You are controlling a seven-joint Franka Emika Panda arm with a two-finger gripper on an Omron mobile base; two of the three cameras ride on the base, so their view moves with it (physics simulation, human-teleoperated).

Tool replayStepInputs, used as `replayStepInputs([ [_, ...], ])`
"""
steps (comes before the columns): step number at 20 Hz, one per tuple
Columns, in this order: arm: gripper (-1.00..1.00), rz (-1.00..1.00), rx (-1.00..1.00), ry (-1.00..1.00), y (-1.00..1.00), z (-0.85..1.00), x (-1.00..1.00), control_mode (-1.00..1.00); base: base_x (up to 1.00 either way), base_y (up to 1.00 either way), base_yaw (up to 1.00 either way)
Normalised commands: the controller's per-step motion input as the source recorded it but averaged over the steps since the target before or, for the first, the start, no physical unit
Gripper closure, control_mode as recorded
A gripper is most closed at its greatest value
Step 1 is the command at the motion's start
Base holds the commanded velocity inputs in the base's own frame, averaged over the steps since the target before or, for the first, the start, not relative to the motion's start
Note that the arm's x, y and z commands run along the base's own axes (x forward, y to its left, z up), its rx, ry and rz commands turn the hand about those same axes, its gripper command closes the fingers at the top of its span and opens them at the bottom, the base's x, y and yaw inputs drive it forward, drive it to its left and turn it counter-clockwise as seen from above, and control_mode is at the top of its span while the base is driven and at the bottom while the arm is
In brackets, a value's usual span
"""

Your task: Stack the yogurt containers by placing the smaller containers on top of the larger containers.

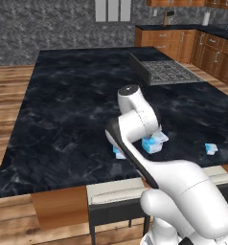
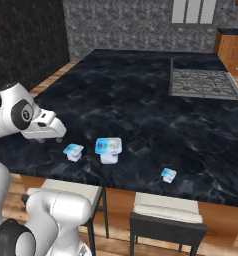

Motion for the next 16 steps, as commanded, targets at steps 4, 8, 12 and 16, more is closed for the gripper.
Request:
replayStepInputs([
  [4,-1.00,0.00,0.00,0.00,0.00,-0.20,0.00,-1.00,0.00,0.00,0.00],
  [8,-1.00,0.00,-0.02,0.05,0.01,-0.06,0.04,-1.00,0.00,0.00,0.00],
  [12,-1.00,0.00,-0.09,0.09,0.07,-0.02,0.08,-1.00,0.00,0.00,0.00],
  [16,-1.00,0.00,-0.11,0.09,0.13,0.00,0.04,-1.00,0.00,0.00,0.00],
])
